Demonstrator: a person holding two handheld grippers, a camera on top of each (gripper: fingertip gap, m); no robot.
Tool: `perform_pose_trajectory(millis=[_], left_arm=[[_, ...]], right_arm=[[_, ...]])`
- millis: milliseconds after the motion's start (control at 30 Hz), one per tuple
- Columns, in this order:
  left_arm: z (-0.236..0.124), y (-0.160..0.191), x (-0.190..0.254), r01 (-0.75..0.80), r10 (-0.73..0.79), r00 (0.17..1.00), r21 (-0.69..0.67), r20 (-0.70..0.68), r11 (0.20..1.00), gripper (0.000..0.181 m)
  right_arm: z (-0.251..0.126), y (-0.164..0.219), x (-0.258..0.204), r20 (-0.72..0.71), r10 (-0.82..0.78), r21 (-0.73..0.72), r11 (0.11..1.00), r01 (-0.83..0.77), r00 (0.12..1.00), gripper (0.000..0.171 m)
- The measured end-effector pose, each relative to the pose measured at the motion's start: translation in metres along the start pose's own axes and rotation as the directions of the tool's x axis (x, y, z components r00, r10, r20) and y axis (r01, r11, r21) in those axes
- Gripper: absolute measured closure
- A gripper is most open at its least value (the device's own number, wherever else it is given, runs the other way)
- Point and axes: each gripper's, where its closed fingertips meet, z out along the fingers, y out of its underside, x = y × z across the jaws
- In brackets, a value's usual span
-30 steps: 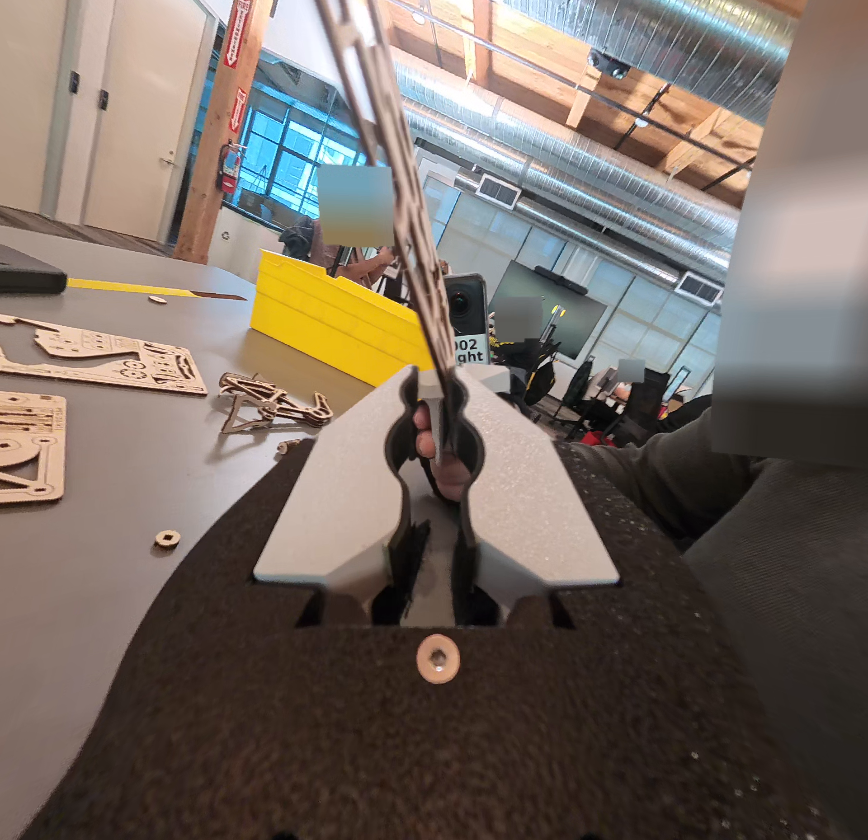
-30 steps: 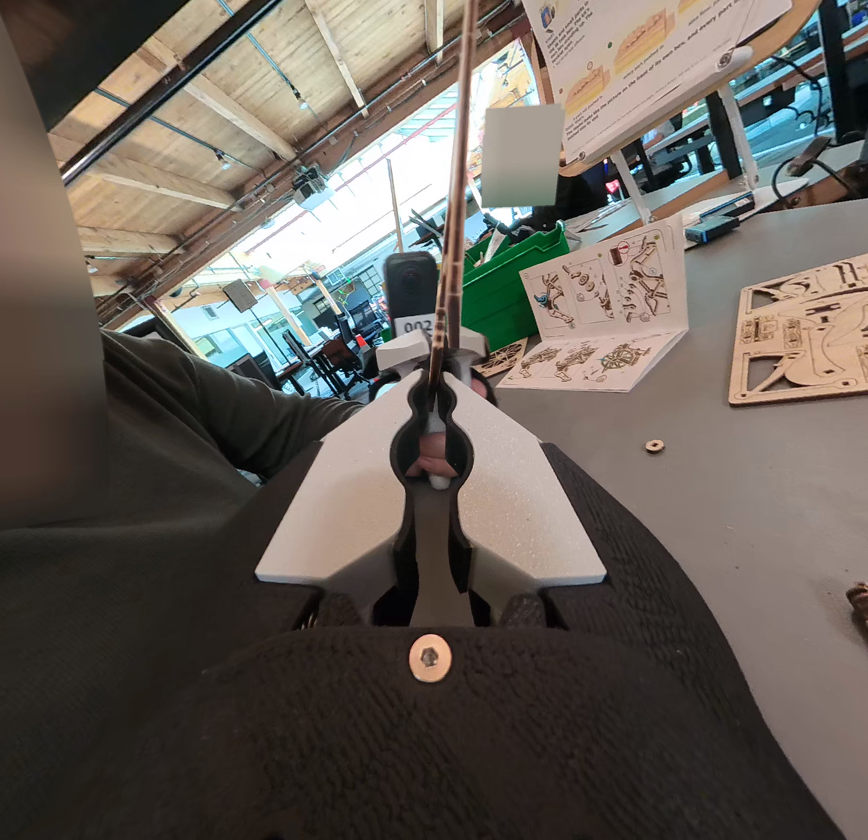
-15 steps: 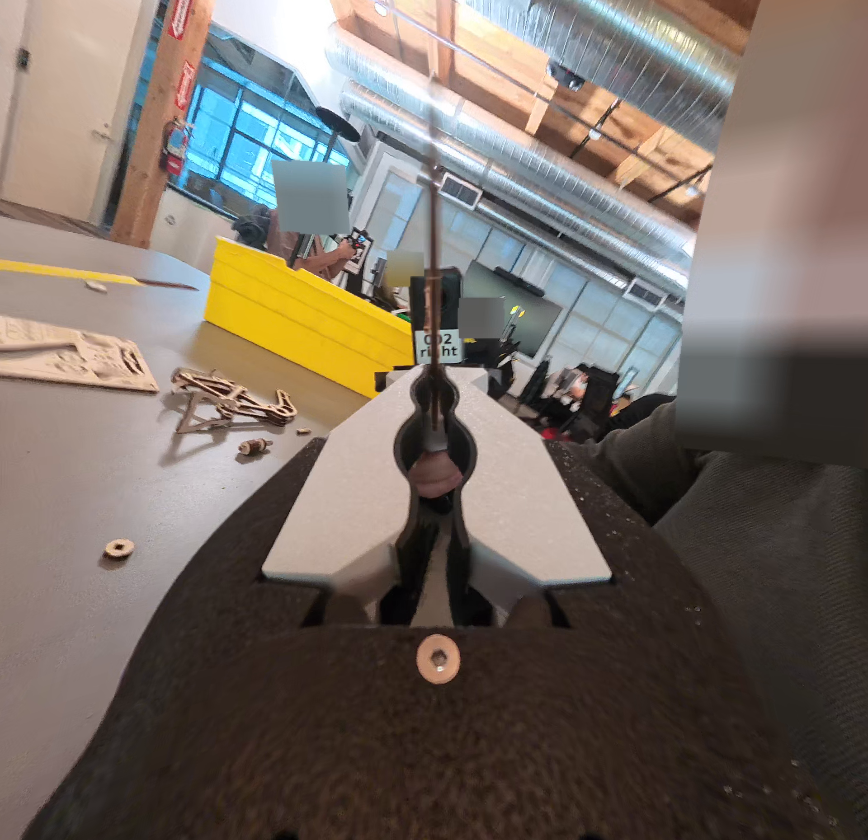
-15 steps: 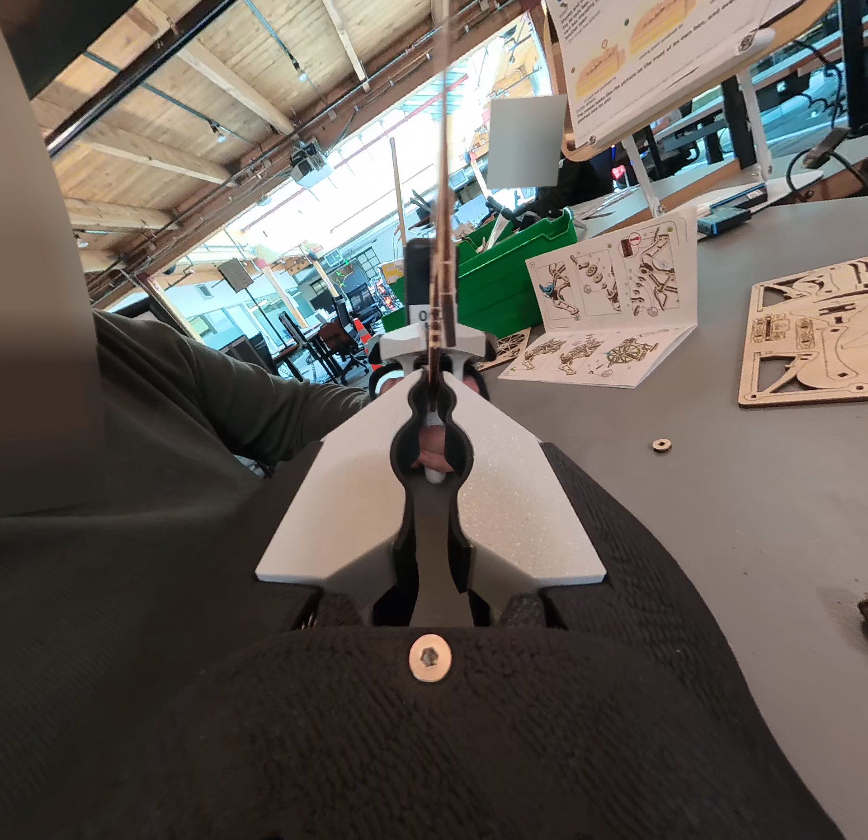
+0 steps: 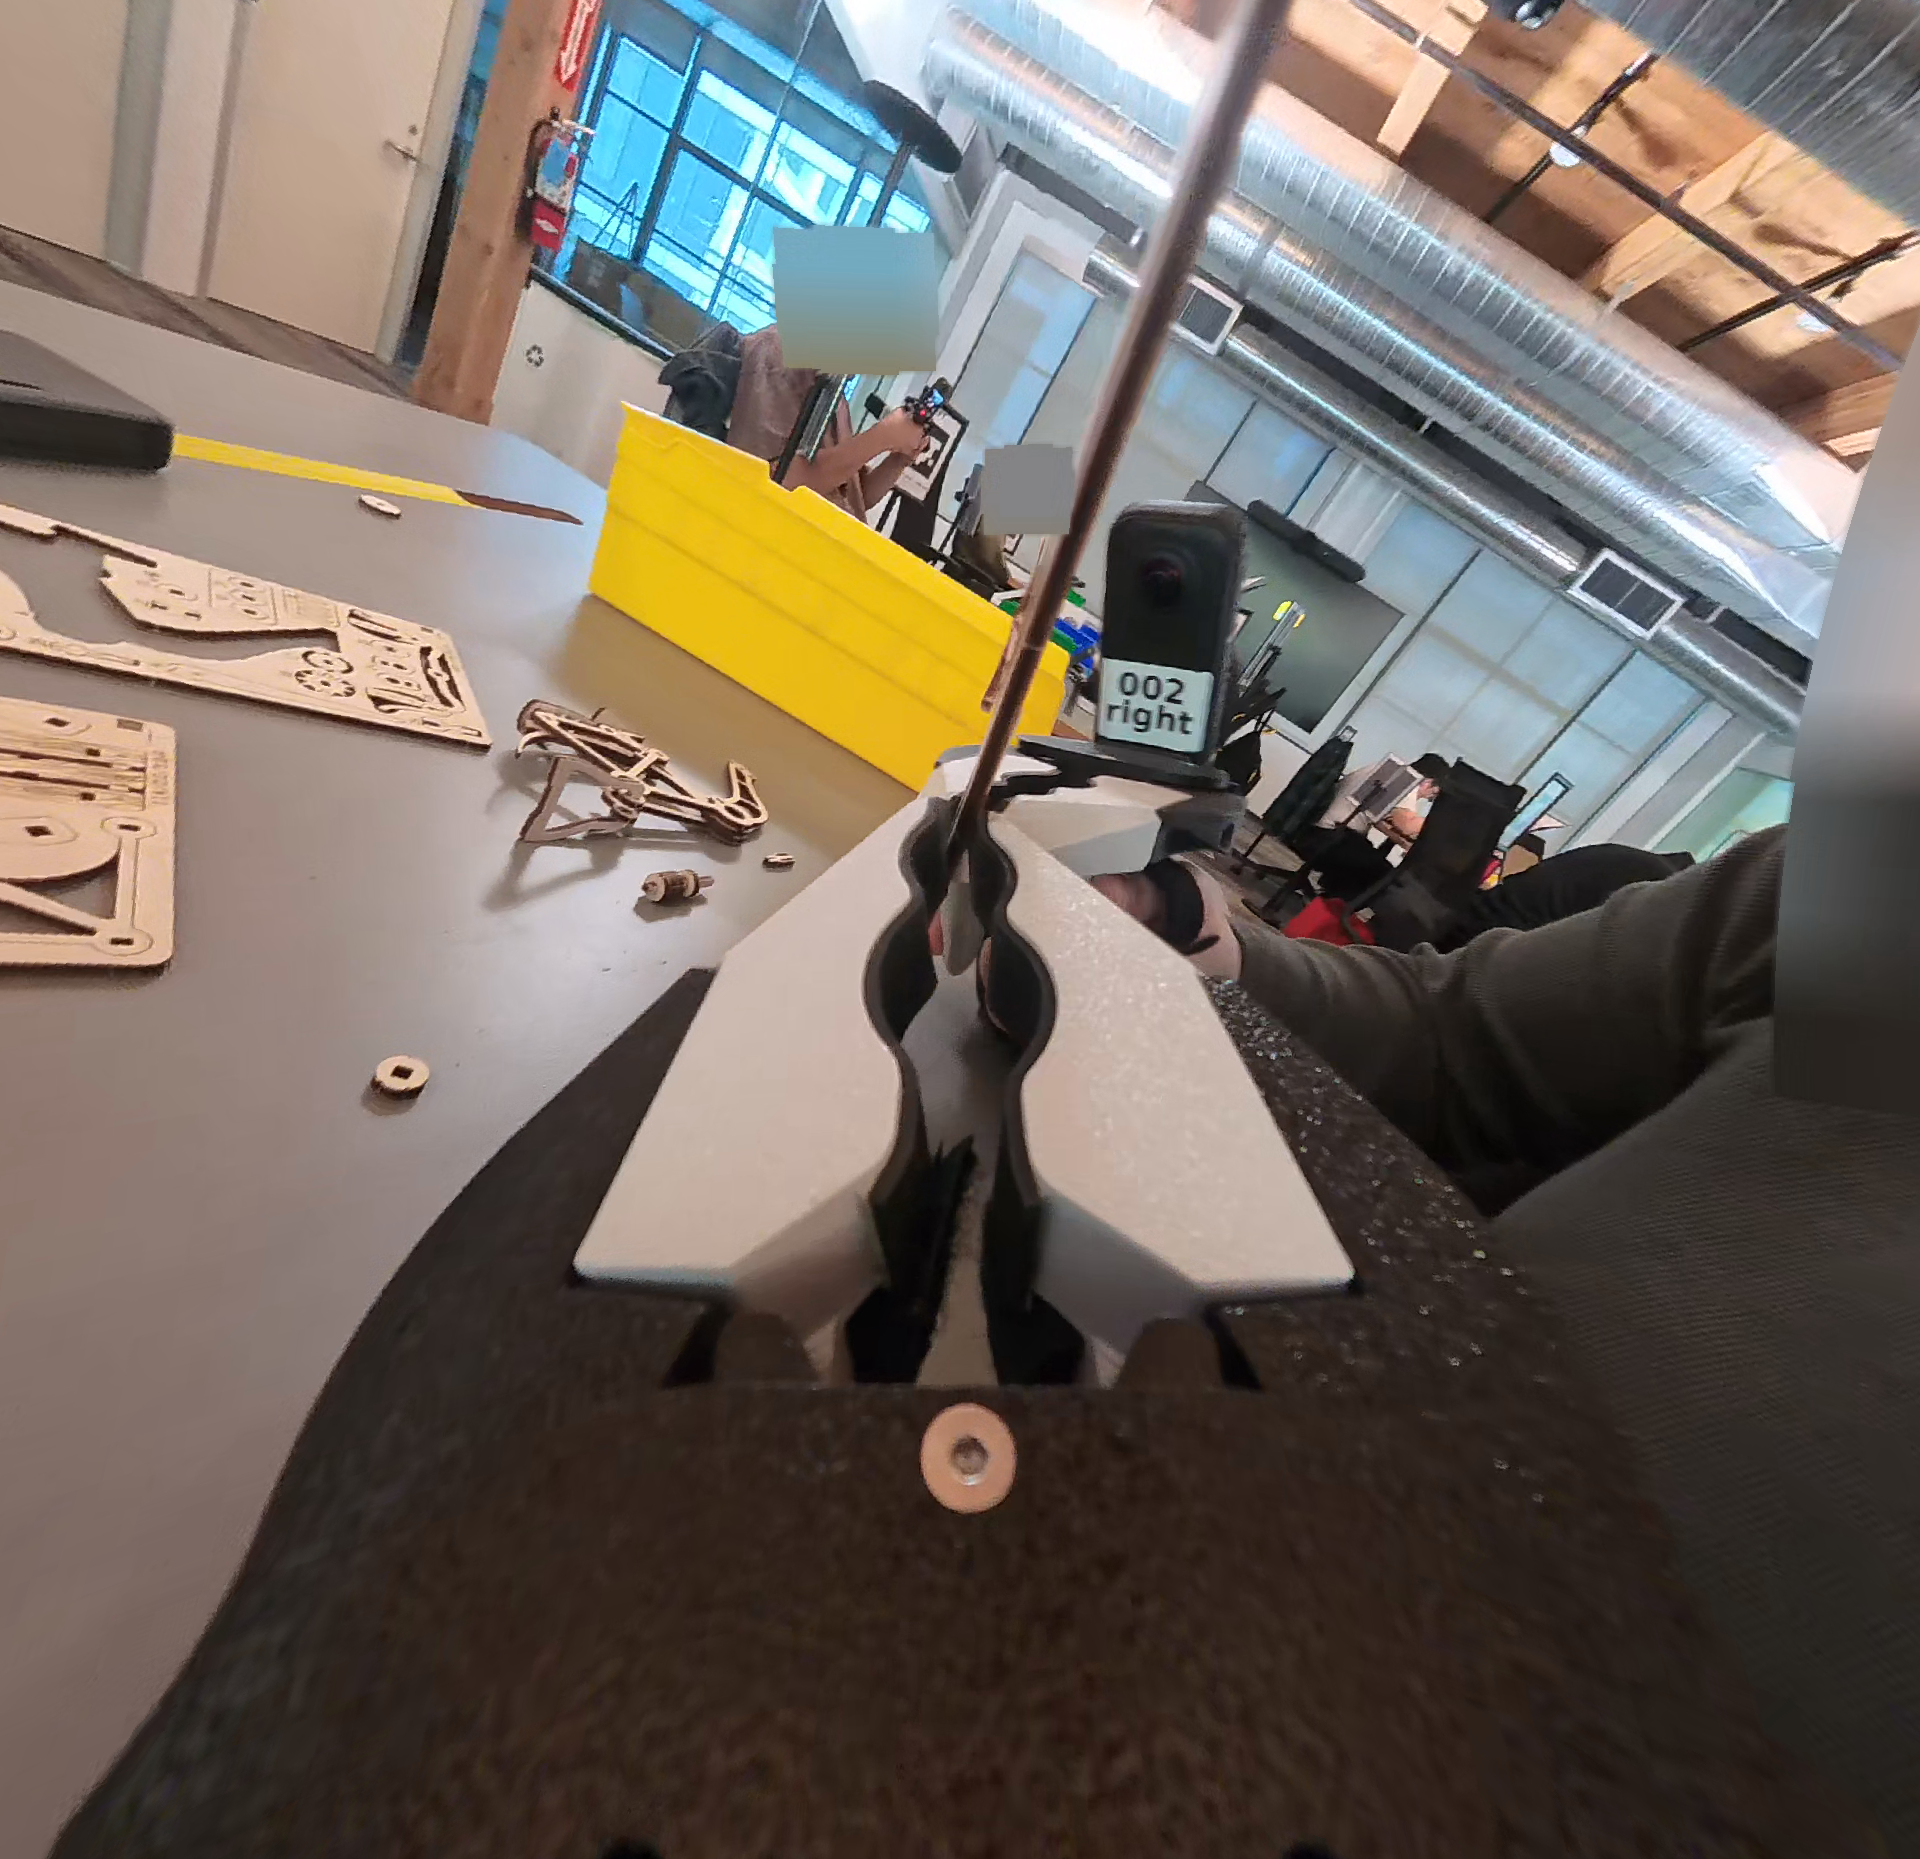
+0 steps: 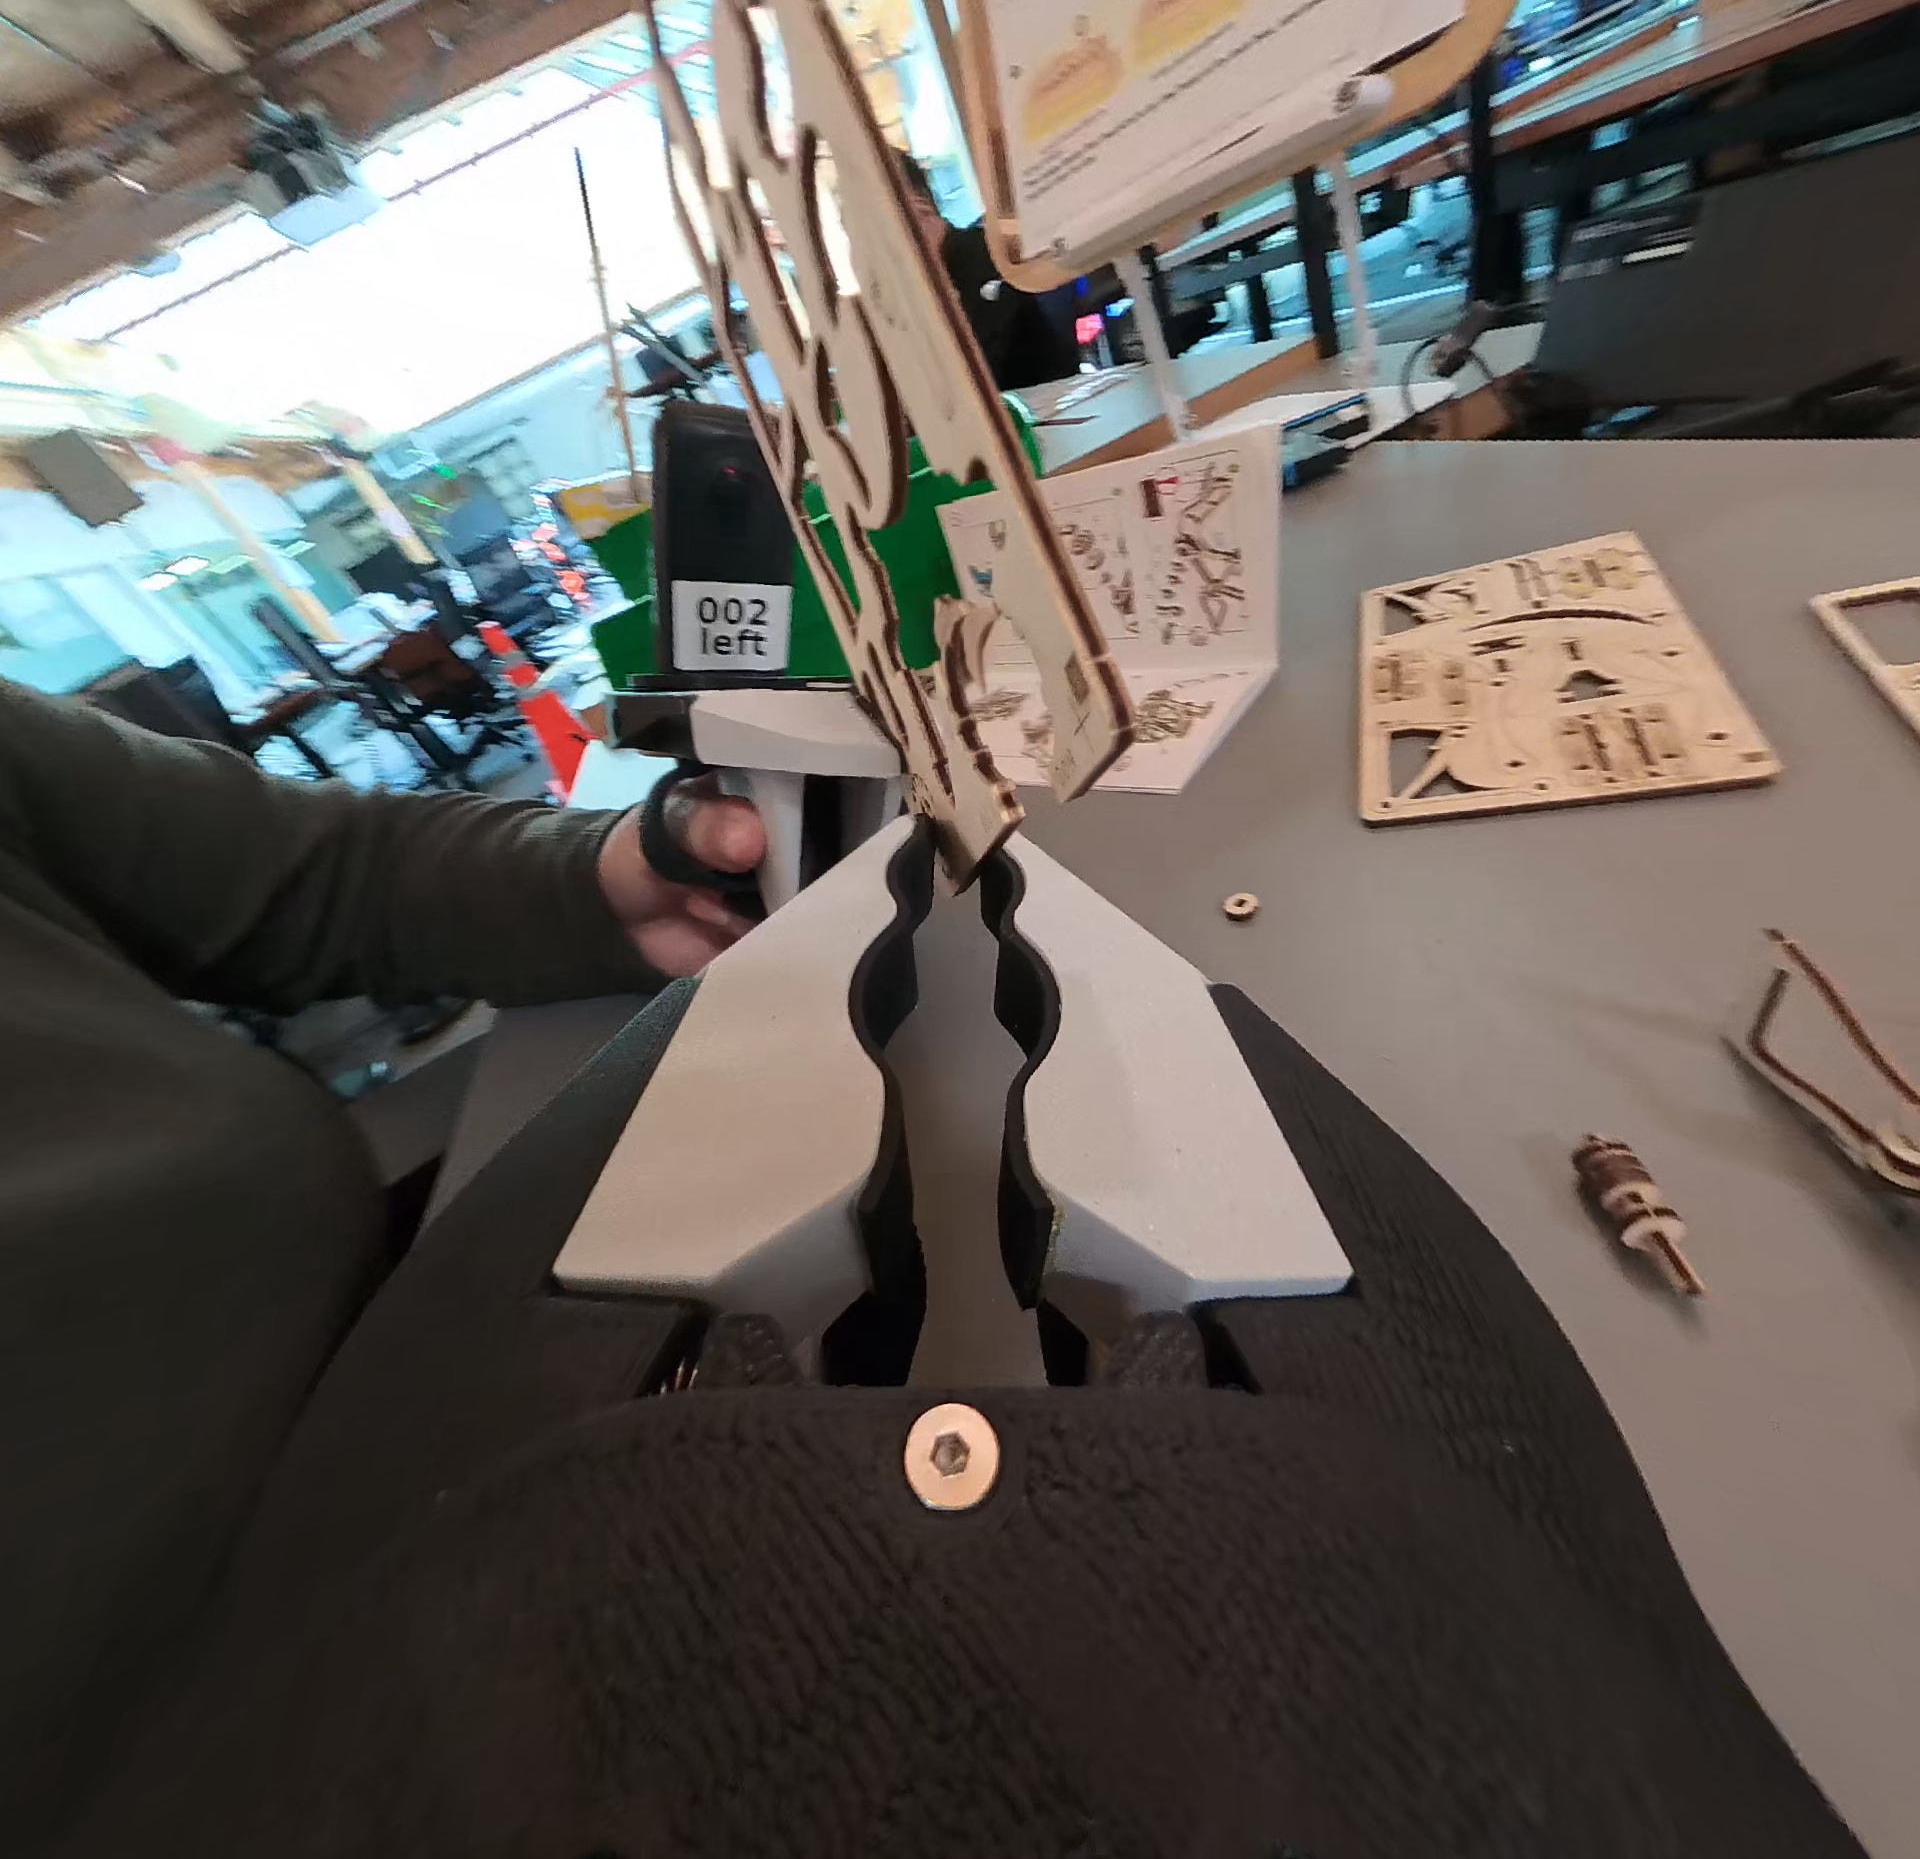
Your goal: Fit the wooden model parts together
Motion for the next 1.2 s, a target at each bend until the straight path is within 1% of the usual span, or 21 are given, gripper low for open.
perform_pose_trajectory(millis=[233, 300, 400, 467, 500, 533, 600, 633, 700, 733, 767, 800, 867, 933, 967, 1033, 1100, 1167, 1200], left_arm=[[0.0, 0.0, -0.002, 0.014, -0.014, 1.0, -0.003, 0.006, 1.0, 0.179], [-0.001, -0.002, 0.0, 0.021, -0.021, 1.0, 0.011, -0.014, 1.0, 0.179], [-0.001, -0.006, 0.0, 0.009, -0.009, 1.0, 0.039, -0.014, 0.999, 0.177], [-0.002, -0.007, 0.004, -0.004, 0.006, 0.999, 0.037, -0.035, 0.999, 0.18], [-0.002, -0.006, 0.001, -0.018, 0.019, 1.0, 0.03, -0.014, 0.999, 0.181], [-0.003, -0.005, -0.003, -0.035, 0.034, 0.999, 0.015, 0.016, 0.999, 0.181], [-0.004, -0.004, -0.007, -0.039, 0.04, 0.999, -0.028, 0.027, 0.999, 0.181], [-0.005, -0.002, -0.008, -0.043, 0.045, 0.999, -0.066, 0.03, 0.997, 0.181], [-0.004, 0.008, -0.005, -0.049, 0.05, 0.999, -0.165, -0.002, 0.985, 0.181], [-0.003, 0.016, -0.001, -0.037, 0.032, 0.999, -0.227, -0.029, 0.973, 0.181], [-0.003, 0.026, 0.004, -0.015, -0.003, 0.998, -0.296, -0.059, 0.955, 0.181], [-0.003, 0.034, 0.009, 0.012, -0.046, 0.995, -0.347, -0.089, 0.938, 0.181], [-0.004, 0.048, 0.024, 0.092, -0.175, 0.971, -0.422, -0.162, 0.902, 0.181], [-0.002, 0.057, 0.025, 0.138, -0.23, 0.96, -0.444, -0.16, 0.886, 0.181], [-0.001, 0.059, 0.025, 0.149, -0.24, 0.958, -0.446, -0.156, 0.883, 0.181], [0.0, 0.057, 0.021, 0.159, -0.239, 0.961, -0.43, -0.139, 0.889, 0.18], [0.001, 0.049, 0.016, 0.173, -0.233, 0.965, -0.373, -0.121, 0.912, 0.179], [0.003, 0.041, 0.014, 0.208, -0.258, 0.959, -0.327, -0.118, 0.922, 0.156], [0.003, 0.042, 0.013, 0.22, -0.269, 0.956, -0.328, -0.113, 0.919, 0.146]], right_arm=[[0.0, 0.001, 0.003, -0.082, -0.048, -0.005, 0.999, 0.047, 0.996, 0.164], [0.001, -0.001, 0.0, -0.045, -0.032, 0.005, 0.999, 0.032, 0.998, 0.164], [0.001, -0.005, -0.007, 0.053, 0.037, 0.041, 0.998, -0.039, 0.998, 0.168], [0.001, -0.006, -0.009, 0.093, 0.068, 0.052, 0.996, -0.073, 0.993, 0.167], [0.001, -0.004, -0.007, 0.094, 0.075, 0.04, 0.996, -0.079, 0.993, 0.162], [0.001, -0.003, -0.004, 0.085, 0.072, 0.023, 0.997, -0.074, 0.994, 0.149], [-0.001, -0.005, 0.006, 0.032, 0.042, 0.008, 0.999, -0.042, 0.999, 0.118], [-0.004, -0.007, 0.011, -0.002, 0.006, 0.0, 1.0, -0.006, 1.0, 0.108], [-0.01, -0.012, 0.019, -0.063, -0.098, -0.027, 0.995, 0.096, 0.993, 0.101], [-0.013, -0.016, 0.02, -0.076, -0.14, -0.037, 0.99, 0.138, 0.987, 0.101], [-0.015, -0.018, 0.018, -0.066, -0.165, -0.044, 0.986, 0.162, 0.984, 0.103], [-0.018, -0.019, 0.015, -0.035, -0.169, -0.053, 0.985, 0.167, 0.985, 0.11], [-0.022, -0.02, 0.003, 0.069, -0.124, -0.057, 0.99, 0.128, 0.99, 0.134], [-0.026, -0.022, -0.01, 0.181, -0.03, -0.039, 0.999, 0.038, 0.983, 0.159], [-0.026, -0.022, -0.012, 0.215, 0.017, -0.038, 0.999, -0.009, 0.977, 0.167], [-0.025, -0.023, -0.012, 0.24, 0.096, -0.026, 0.995, -0.092, 0.966, 0.17], [-0.026, -0.028, -0.007, 0.244, 0.148, 0.011, 0.988, -0.156, 0.958, 0.17], [-0.028, -0.034, -0.002, 0.239, 0.181, 0.055, 0.978, -0.2, 0.954, 0.17], [-0.029, -0.037, 0.0, 0.242, 0.2, 0.079, 0.971, -0.225, 0.95, 0.171]])
